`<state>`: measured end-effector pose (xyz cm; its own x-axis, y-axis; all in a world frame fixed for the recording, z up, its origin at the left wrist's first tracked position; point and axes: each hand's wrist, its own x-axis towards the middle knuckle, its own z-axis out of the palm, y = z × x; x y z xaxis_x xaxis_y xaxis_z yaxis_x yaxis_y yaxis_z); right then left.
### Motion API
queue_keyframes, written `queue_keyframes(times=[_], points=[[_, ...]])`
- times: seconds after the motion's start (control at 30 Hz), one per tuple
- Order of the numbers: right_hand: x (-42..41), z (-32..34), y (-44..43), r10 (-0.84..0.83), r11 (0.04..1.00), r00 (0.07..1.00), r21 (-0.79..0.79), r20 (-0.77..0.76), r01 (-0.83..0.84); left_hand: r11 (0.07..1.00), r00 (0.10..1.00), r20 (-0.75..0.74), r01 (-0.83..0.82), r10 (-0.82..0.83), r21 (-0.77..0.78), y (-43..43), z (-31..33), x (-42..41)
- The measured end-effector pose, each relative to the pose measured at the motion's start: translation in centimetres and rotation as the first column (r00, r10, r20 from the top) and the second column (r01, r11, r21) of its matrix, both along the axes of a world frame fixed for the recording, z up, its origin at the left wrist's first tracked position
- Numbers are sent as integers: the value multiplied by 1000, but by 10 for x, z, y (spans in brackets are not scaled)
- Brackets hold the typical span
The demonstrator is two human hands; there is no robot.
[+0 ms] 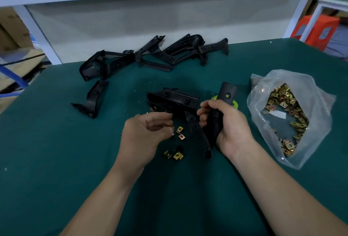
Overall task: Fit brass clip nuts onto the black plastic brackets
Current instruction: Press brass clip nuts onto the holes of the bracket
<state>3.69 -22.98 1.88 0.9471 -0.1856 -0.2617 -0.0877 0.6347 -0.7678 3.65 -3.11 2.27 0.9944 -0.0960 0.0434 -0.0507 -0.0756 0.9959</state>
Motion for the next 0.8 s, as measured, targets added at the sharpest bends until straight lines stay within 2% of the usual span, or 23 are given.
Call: queue_keyframes(times=[0.27, 0.53, 0.63, 0.8], points=[[-4, 0, 3, -23, 996, 998, -89, 52, 28, 999, 997, 60, 45, -46, 6, -5, 1, -5], [-6, 2, 6, -3, 982, 996, -185, 93, 20, 986, 991, 87, 92, -105, 141, -6, 6, -11], [-7, 4, 8, -2, 980, 996, -197, 94, 21, 989, 990, 12, 138, -138, -46, -7, 9, -14], [-10, 7, 10, -36, 986, 994, -161, 106, 53, 932, 948, -244, 115, -206, -343, -11, 12, -15]])
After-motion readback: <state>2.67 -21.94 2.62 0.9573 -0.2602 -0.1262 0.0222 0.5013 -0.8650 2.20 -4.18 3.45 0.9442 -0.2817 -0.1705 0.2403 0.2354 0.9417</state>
